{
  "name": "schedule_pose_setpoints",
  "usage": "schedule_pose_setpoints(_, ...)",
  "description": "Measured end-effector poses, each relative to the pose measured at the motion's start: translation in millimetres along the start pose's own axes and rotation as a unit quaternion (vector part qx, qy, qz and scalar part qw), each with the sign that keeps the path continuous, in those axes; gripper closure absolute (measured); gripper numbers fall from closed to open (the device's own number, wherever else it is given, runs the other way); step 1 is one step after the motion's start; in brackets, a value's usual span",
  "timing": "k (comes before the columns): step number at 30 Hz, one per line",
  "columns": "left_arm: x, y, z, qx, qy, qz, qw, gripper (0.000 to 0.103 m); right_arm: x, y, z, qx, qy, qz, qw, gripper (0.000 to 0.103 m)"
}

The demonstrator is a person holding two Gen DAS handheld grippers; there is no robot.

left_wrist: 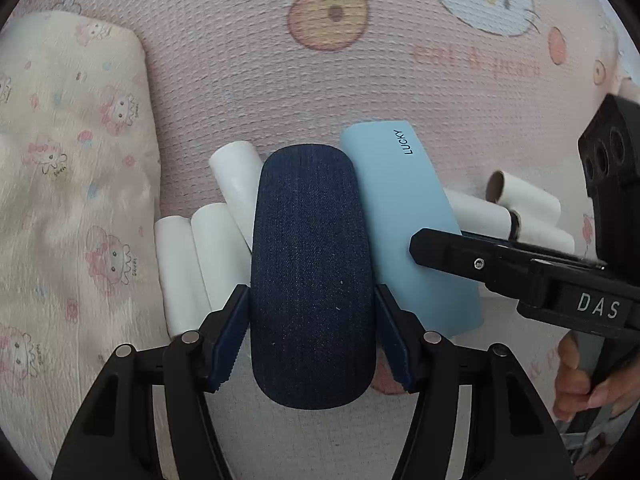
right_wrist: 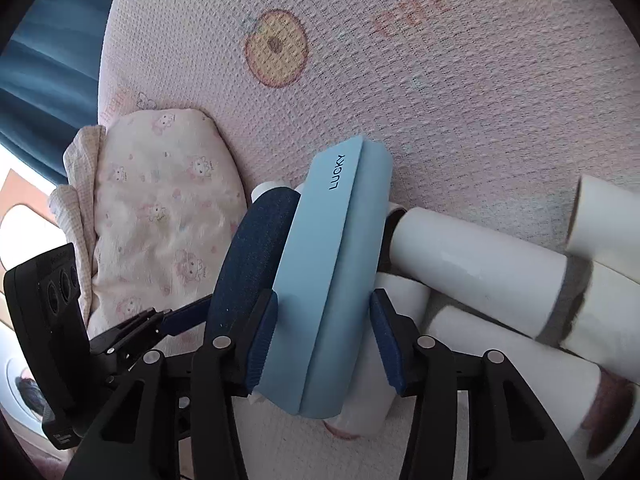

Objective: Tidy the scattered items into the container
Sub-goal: 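Close the left gripper on the denim case while the right gripper closes on the LUCKY case, then lift the denim case with the left gripper while the right gripper lifts the LUCKY case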

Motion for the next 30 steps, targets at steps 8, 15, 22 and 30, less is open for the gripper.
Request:
schedule_pose_setpoints(8, -25, -47, -38, 0.007, -0.021, -0.034, 0.9992, 0.038, -51, -12, -41, -0.031, 0.02, -0.049, 0.998, 0.058)
schedule_pose_setpoints(15, -34, -91, -69, 0.014, -0.048, -0.058, 0.997, 0.038, -84, -27, -70, -0.07, 0.042, -0.117, 0.99, 0.066)
schedule_pose_setpoints(22, -33, -94, -89, 0.02, -0.075, -0.017, 0.9969, 0.038, -106, -44, -87, -0.047, 0.049, -0.152, 0.986, 0.067)
schedule_pose_setpoints(30, -34, -68, -92, 0.012, -0.078, 0.034, 0.9963, 0.038, -111, -41, -74, -0.023, 0.036, -0.167, 0.985, 0.067)
Point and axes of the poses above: each gripper's, at about its wrist camera, not at the fingertips, and x roughly the way its jaws point, y to its left, z to its top, the point moved 3 cm from there along x, roughly the way its jaws point, and after that the axes turned 10 degrees about -y, right-handed, at the moved point
